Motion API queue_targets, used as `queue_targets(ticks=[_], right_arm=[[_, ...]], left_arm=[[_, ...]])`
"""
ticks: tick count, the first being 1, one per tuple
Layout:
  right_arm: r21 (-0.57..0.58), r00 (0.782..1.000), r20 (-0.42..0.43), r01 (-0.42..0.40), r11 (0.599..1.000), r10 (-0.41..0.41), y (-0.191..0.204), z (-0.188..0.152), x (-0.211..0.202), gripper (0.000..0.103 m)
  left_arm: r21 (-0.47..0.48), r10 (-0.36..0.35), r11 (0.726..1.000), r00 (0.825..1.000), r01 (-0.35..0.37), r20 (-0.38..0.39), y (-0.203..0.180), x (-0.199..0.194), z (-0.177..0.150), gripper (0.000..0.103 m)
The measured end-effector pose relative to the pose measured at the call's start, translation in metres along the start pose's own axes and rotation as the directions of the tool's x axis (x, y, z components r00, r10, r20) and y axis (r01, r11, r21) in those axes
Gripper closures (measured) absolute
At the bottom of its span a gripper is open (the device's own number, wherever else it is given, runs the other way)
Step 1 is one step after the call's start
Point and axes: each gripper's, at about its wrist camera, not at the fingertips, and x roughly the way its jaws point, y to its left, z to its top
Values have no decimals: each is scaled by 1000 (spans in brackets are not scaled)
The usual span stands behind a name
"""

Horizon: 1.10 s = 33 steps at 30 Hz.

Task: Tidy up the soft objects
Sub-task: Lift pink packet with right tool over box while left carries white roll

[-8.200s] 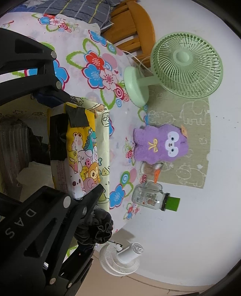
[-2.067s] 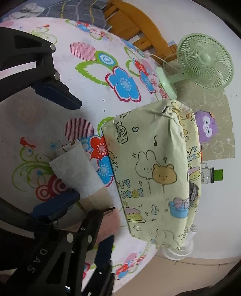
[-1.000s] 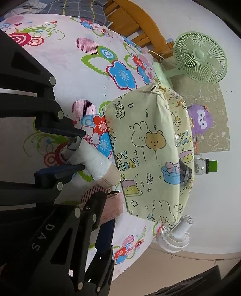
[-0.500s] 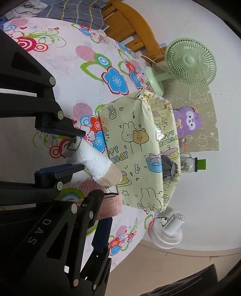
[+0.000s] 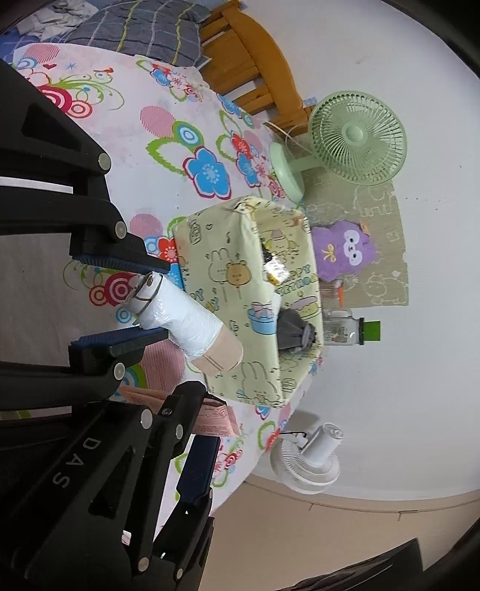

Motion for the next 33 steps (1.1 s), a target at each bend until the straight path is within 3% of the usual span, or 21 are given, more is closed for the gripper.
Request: queue_targets(ticks=[33], right_arm=[[-21, 997, 80, 12, 1000, -10, 1, 56, -27, 59]], left_arm=[[-16, 10, 1000, 998, -9, 68, 6, -18, 54, 75]])
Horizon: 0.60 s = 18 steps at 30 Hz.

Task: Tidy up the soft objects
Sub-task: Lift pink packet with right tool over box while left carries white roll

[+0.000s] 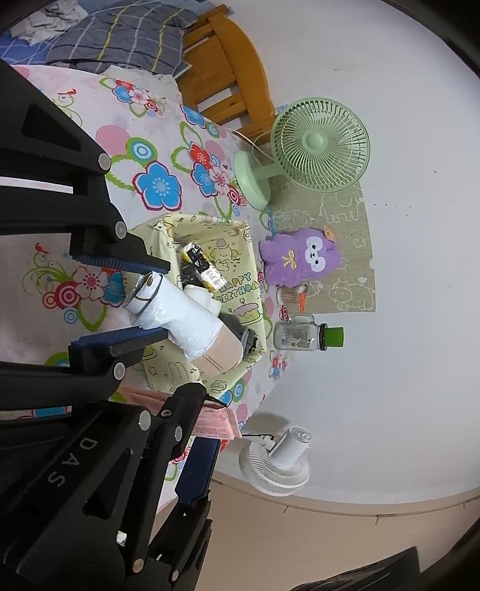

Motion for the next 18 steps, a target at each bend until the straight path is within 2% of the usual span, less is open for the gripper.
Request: queue_targets(ticks=[18], right_arm=[[-6, 999, 26, -22, 1000, 22, -1, 40, 14, 59]], left_arm=[[-31, 11, 999, 1000, -11, 20, 9, 12, 34, 75]])
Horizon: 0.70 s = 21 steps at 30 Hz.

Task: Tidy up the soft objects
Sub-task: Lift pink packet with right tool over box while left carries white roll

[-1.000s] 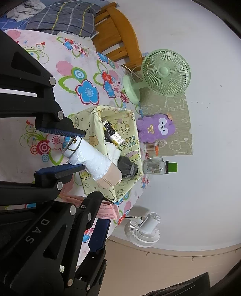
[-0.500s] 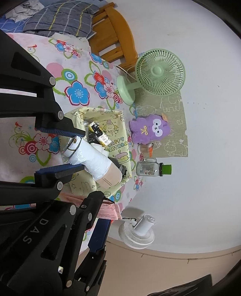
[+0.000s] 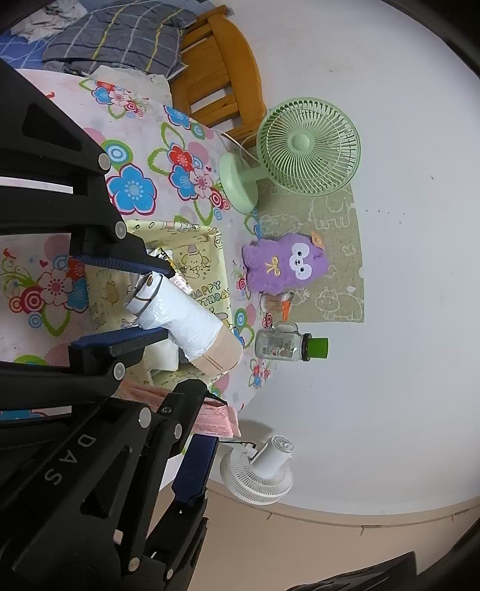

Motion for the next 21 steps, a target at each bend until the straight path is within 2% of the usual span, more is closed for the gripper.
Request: queue_targets(ticks=[21], right_arm=[[-5, 1000, -15, -5, 1000, 5, 0, 29, 44, 59]], left_arm=[[-25, -5, 1000, 1000, 4, -27, 12, 44, 25, 75]])
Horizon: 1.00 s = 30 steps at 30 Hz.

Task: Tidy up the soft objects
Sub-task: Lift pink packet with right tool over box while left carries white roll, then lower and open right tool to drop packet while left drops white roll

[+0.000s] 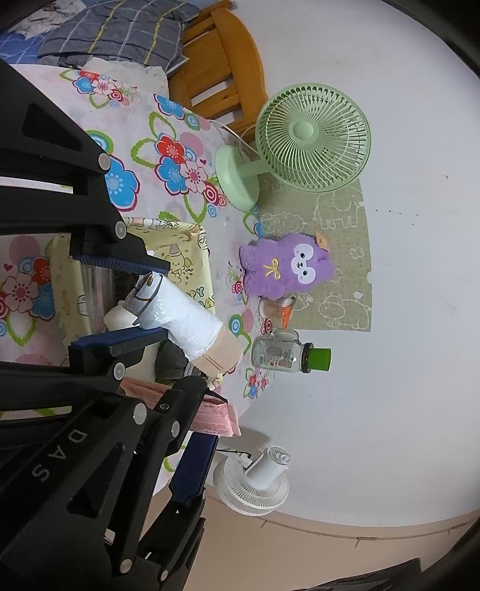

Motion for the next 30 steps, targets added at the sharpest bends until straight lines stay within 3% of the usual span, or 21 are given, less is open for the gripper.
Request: queue_targets(ticks=[25, 30], right_arm=[[14, 998, -49, -31, 999, 32, -8, 4, 53, 59], [8, 997, -70, -31, 999, 32, -6, -1, 63, 59]], left_arm=[[-60, 32, 997, 994, -39, -108, 13, 60, -5, 74], [-64, 43, 997, 989, -52, -141, 17, 71, -13, 68]])
